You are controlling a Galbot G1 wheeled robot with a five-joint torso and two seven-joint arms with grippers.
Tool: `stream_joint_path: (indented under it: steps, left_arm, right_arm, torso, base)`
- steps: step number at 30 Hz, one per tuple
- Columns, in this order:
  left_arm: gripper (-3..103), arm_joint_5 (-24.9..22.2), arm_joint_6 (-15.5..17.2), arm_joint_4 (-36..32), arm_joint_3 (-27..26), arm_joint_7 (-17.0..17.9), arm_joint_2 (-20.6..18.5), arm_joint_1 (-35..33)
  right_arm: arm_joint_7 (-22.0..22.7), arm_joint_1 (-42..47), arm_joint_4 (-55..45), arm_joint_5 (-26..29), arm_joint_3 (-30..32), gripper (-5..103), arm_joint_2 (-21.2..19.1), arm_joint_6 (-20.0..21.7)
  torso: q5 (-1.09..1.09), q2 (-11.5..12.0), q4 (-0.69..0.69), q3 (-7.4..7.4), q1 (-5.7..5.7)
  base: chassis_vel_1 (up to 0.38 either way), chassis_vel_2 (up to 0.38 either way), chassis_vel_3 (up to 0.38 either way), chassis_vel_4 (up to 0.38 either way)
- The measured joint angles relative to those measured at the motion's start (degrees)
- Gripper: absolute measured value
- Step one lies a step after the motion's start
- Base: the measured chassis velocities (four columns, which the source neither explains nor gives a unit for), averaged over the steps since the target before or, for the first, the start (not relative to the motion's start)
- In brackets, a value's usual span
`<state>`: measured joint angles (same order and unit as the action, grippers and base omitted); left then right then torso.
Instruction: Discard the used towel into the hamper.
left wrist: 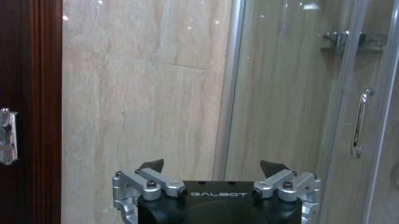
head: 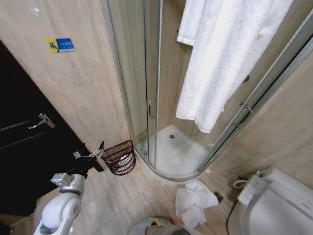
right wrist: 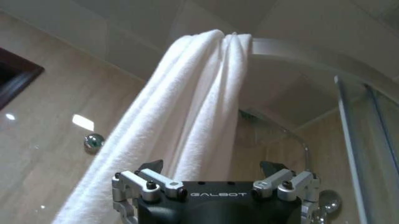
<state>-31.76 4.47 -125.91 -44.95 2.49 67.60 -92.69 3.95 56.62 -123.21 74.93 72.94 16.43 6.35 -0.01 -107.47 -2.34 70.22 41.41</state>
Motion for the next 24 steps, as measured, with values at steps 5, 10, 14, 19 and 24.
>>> stream_joint_path:
  steps: [5, 10, 14, 19, 24]
  left_arm:
    - [100, 0.0, 0.0, 0.0, 0.0, 0.0, 0.0, 0.0]
    - [100, 0.0, 0.0, 0.0, 0.0, 0.0, 0.0, 0.0]
    - [100, 0.0, 0.0, 0.0, 0.0, 0.0, 0.0, 0.0]
    - [100, 0.0, 0.0, 0.0, 0.0, 0.0, 0.0, 0.0]
    - [100, 0.0, 0.0, 0.0, 0.0, 0.0, 0.0, 0.0]
  right_arm:
    - [2.7, 7.8, -3.3, -6.3, 5.4, 100, 3.5, -0.3]
    - [4.0, 14.7, -6.3, -8.5, 9.8, 100, 7.1, -0.3]
    - [4.1, 16.3, -7.2, -8.8, 10.7, 100, 8.5, 0.1]
    - [4.2, 16.6, -7.9, -8.7, 10.8, 100, 9.1, 0.1]
    - [4.3, 16.7, -8.1, -8.6, 10.8, 100, 9.2, 0.1]
  torso:
    - [0.02, 0.0, 0.01, 0.00, 0.00]
    - [0.01, 0.2, 0.01, -0.12, -0.12]
    - [0.01, 0.4, 0.02, -0.20, -0.19]
    - [0.01, 0.6, 0.01, -0.30, -0.29]
    - [0.04, 0.7, 0.01, -0.38, -0.37]
  base:
    - [0.000, 0.000, 0.000, 0.000]
    - [0.000, 0.000, 0.000, 0.000]
    - [0.000, 0.000, 0.000, 0.000]
    - [0.000, 0.000, 0.000, 0.000]
    - [0.035, 0.045, -0.043, -0.044]
